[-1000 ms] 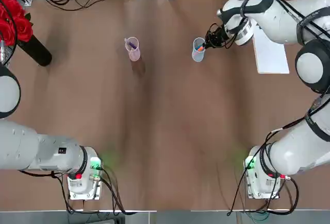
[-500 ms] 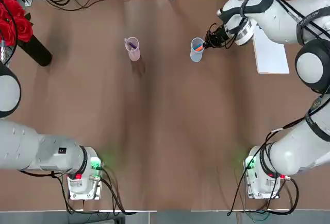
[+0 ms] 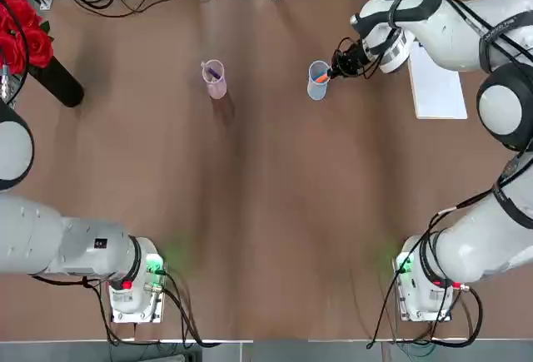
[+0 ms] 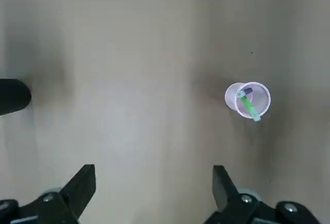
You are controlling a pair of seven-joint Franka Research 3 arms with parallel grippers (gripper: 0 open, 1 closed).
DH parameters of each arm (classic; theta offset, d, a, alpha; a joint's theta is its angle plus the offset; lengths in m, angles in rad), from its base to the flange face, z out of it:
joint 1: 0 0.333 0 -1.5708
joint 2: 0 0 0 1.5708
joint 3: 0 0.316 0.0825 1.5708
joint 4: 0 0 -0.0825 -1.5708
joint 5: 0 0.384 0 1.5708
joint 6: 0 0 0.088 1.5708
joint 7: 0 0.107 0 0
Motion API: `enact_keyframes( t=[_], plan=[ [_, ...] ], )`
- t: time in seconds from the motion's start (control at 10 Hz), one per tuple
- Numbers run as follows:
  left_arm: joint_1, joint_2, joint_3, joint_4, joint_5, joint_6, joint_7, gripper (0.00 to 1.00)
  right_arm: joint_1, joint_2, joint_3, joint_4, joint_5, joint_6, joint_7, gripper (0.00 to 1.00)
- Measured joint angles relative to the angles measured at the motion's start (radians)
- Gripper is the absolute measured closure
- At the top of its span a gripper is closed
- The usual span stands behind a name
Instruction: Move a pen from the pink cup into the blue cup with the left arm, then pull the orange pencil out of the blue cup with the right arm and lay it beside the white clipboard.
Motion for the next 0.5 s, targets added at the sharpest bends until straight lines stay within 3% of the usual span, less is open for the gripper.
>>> enact_keyframes(
  t=[0.5],
  plan=[
    [0.0,0.0,0.0,0.0,0.0,0.0,0.0,0.0,-0.005,-0.047,-0.003,0.004,0.002,-0.04,0.0,0.83]
  ],
)
